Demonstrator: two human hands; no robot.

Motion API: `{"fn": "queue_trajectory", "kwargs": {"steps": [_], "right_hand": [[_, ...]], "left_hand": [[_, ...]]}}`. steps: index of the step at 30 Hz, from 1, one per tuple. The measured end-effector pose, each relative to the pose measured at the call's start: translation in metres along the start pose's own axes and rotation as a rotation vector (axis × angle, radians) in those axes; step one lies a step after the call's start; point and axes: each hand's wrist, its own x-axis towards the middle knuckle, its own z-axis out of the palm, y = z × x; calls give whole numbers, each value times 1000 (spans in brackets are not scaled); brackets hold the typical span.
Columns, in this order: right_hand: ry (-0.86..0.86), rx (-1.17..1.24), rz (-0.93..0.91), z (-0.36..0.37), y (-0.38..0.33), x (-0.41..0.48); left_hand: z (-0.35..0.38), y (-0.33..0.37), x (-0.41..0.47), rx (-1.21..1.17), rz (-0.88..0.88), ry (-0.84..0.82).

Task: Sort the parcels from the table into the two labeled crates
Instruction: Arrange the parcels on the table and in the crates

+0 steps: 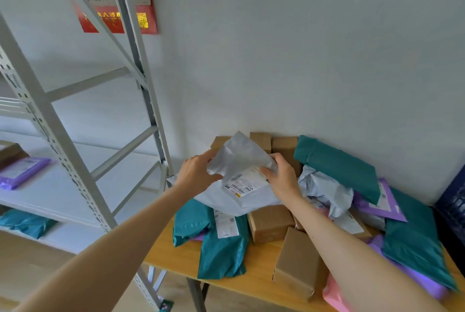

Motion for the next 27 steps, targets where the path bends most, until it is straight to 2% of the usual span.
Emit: {"fn": "queue_trajectory", "kwargs": {"steps": [8, 12, 17, 19, 22, 24, 27], "right_hand": [[-99, 13, 3, -10, -33, 8], [-79, 15, 20, -14, -41, 2], [-71, 6, 48, -16, -45, -5], [-64, 11, 77, -18, -42, -5], [54, 103, 153, -21, -38, -4], [124, 195, 215, -20, -36, -4], [232, 347, 303, -16, -32, -5]], "left_hand": [[-20, -3, 13, -183, -167, -93], [-23, 0, 14, -224, -145, -82], [-26, -1, 15, -136, -109, -135], [-24, -2, 13, -109, -77, -53], [-20, -3, 4, -209, -81, 154], [-16, -7, -2, -159, -49, 275], [-11, -13, -11, -82, -54, 316]]}}
